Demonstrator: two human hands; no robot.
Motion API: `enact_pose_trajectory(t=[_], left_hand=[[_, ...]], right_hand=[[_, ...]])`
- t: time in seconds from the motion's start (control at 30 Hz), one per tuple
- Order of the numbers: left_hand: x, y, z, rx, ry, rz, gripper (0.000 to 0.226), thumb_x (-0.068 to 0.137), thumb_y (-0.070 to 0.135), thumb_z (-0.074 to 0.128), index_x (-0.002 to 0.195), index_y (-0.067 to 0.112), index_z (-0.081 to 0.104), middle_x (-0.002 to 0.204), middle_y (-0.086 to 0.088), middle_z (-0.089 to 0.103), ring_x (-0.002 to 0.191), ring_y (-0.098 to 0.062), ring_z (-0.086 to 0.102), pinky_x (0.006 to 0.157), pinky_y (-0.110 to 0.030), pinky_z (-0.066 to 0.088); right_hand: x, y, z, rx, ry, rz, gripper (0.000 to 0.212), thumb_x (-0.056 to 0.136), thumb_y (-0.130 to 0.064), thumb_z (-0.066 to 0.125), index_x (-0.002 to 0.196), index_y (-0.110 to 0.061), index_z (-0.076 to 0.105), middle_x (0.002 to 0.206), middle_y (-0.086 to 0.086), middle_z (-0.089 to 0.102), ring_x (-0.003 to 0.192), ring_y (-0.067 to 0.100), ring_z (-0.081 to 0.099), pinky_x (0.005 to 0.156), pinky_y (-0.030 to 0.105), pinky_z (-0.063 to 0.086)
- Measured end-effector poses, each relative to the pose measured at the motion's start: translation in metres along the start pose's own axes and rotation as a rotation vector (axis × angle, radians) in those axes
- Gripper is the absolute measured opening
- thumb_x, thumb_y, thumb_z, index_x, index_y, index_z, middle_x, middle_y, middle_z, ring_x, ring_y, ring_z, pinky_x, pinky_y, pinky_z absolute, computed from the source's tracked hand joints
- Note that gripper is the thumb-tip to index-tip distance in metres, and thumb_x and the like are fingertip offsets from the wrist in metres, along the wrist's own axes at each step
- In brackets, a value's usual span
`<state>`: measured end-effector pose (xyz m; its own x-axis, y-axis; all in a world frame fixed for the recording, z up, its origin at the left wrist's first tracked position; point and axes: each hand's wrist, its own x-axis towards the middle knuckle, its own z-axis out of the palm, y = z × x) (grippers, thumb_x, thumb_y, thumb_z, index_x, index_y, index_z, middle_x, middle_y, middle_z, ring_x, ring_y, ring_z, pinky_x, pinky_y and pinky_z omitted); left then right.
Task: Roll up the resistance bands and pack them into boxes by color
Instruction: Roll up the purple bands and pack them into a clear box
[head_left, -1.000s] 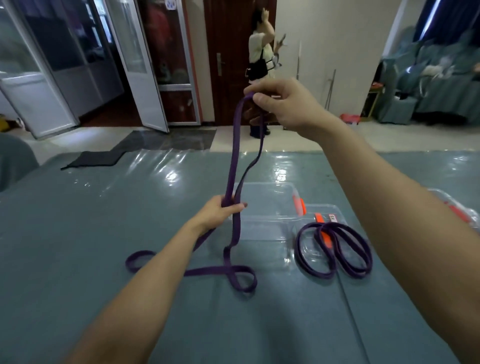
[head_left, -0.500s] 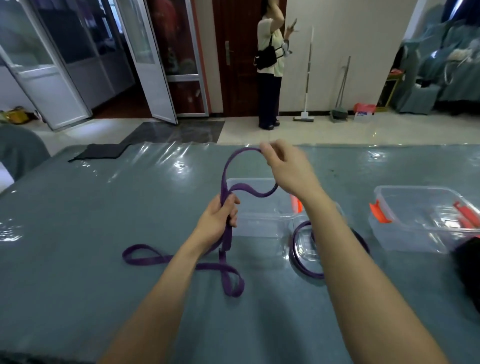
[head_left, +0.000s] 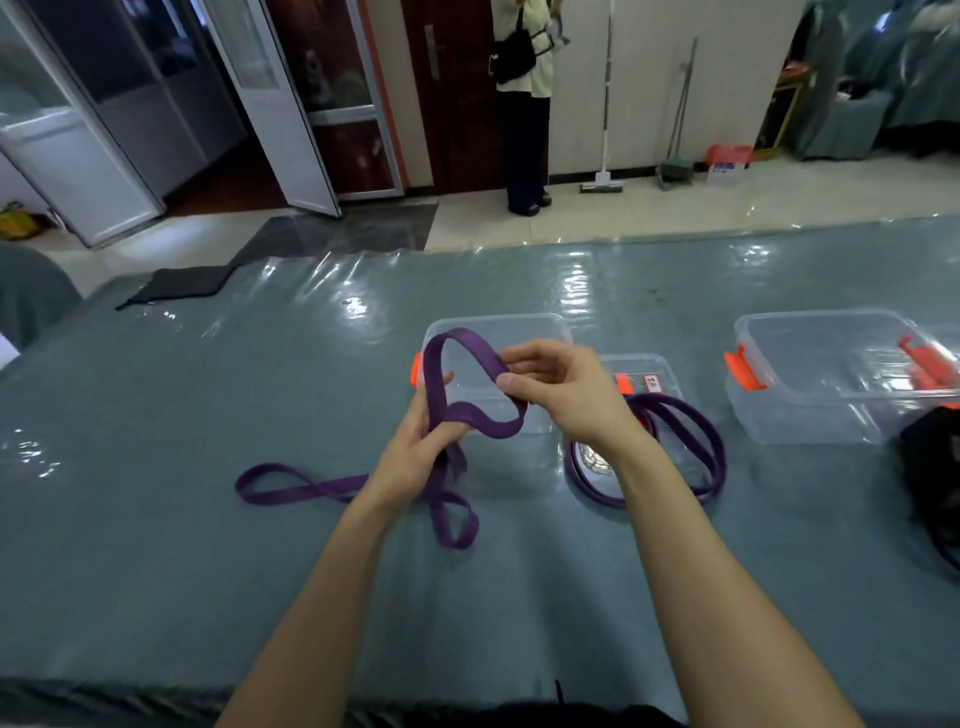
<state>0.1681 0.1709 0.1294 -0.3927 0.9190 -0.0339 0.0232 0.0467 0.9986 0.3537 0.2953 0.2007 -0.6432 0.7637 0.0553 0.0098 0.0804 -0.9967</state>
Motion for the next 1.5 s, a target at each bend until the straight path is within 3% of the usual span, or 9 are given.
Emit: enact_pose_trajectory(t=[0.13,0.27,0.33,0.43,0.57,0.7,1.17,1.37,1.5], left_hand=[[0.003,0.014,-0.010,0.015,-0.115,0.111,0.095,0.085,0.016,0.088,0.163,0.033,0.037,0.124,-0.027,0.070,0.106,-0.031,0.066,0.095,-0.048,0.056],[0.009,0.023,-0.007,0.229,0.081,0.178,0.037,0.082,0.040,0.091,0.110,0.025,0.074,0.092,0.005,0.077,0.083,-0.014,0.073,0.076,-0.027,0.059],[0.015,0.025,-0.004,0.140,0.197,0.193,0.021,0.093,0.033,0.082,0.100,0.017,0.071,0.080,-0.001,0.076,0.075,-0.019,0.074,0.074,-0.030,0.061],[0.022,0.032,-0.002,0.092,0.243,0.197,0.017,0.104,0.019,0.067,0.102,0.004,0.060,0.068,-0.005,0.062,0.060,-0.019,0.062,0.064,-0.031,0.057],[0.015,0.039,0.003,0.168,0.123,0.175,0.017,0.113,0.021,0.060,0.102,0.008,0.061,0.066,-0.002,0.054,0.059,-0.018,0.053,0.063,-0.029,0.052],[0.005,0.048,0.008,0.075,0.019,0.080,0.034,0.114,0.035,0.053,0.094,0.008,0.049,0.070,-0.009,0.049,0.062,-0.024,0.051,0.068,-0.037,0.051],[-0.021,0.047,-0.012,0.258,-0.176,0.031,0.044,0.111,0.043,0.059,0.086,0.007,0.052,0.068,-0.002,0.054,0.063,-0.024,0.055,0.072,-0.043,0.050],[-0.022,0.032,-0.057,0.565,-0.225,-0.037,0.034,0.087,0.059,0.084,0.108,0.034,0.074,0.106,-0.002,0.081,0.101,-0.018,0.077,0.101,-0.046,0.060],[-0.022,0.026,-0.067,0.704,-0.261,-0.085,0.105,0.067,0.059,0.099,0.156,0.043,0.044,0.153,0.021,0.057,0.134,0.016,0.051,0.109,-0.009,0.043]], right_hand=[[0.004,-0.015,-0.006,0.031,-0.017,-0.064,0.025,0.094,0.008,0.075,0.118,0.000,0.074,0.101,0.011,0.074,0.092,0.022,0.066,0.091,0.033,0.057],[0.006,-0.011,-0.014,-0.123,0.004,-0.142,0.025,0.097,-0.004,0.076,0.120,-0.017,0.075,0.100,-0.005,0.073,0.093,0.008,0.066,0.088,0.024,0.053],[0.006,-0.003,-0.017,-0.221,-0.023,-0.129,0.034,0.098,-0.027,0.079,0.131,-0.029,0.071,0.111,-0.013,0.072,0.103,-0.003,0.068,0.092,0.019,0.052],[0.001,0.012,-0.010,-0.259,-0.035,0.040,0.071,0.088,-0.055,0.084,0.150,-0.035,0.054,0.131,-0.013,0.064,0.112,0.004,0.069,0.092,0.028,0.058],[-0.001,0.027,-0.003,0.000,-0.029,0.042,0.052,0.095,-0.026,0.084,0.142,-0.025,0.062,0.134,-0.006,0.071,0.101,0.023,0.079,0.081,0.037,0.058],[-0.002,0.029,-0.001,0.047,-0.101,0.048,0.048,0.092,-0.008,0.085,0.135,-0.019,0.068,0.130,-0.003,0.075,0.102,0.024,0.079,0.085,0.035,0.056],[-0.004,0.017,0.019,0.145,0.010,-0.077,0.024,0.098,-0.017,0.079,0.115,-0.003,0.071,0.093,0.009,0.079,0.082,0.028,0.076,0.076,0.040,0.054],[-0.016,-0.003,0.022,0.059,0.018,-0.149,0.025,0.095,-0.012,0.083,0.112,-0.003,0.068,0.103,0.011,0.082,0.085,0.031,0.080,0.075,0.030,0.057],[-0.028,-0.008,0.029,-0.291,0.070,-0.195,0.021,0.089,-0.021,0.089,0.105,-0.019,0.076,0.092,-0.007,0.076,0.081,0.017,0.071,0.080,0.033,0.059]])
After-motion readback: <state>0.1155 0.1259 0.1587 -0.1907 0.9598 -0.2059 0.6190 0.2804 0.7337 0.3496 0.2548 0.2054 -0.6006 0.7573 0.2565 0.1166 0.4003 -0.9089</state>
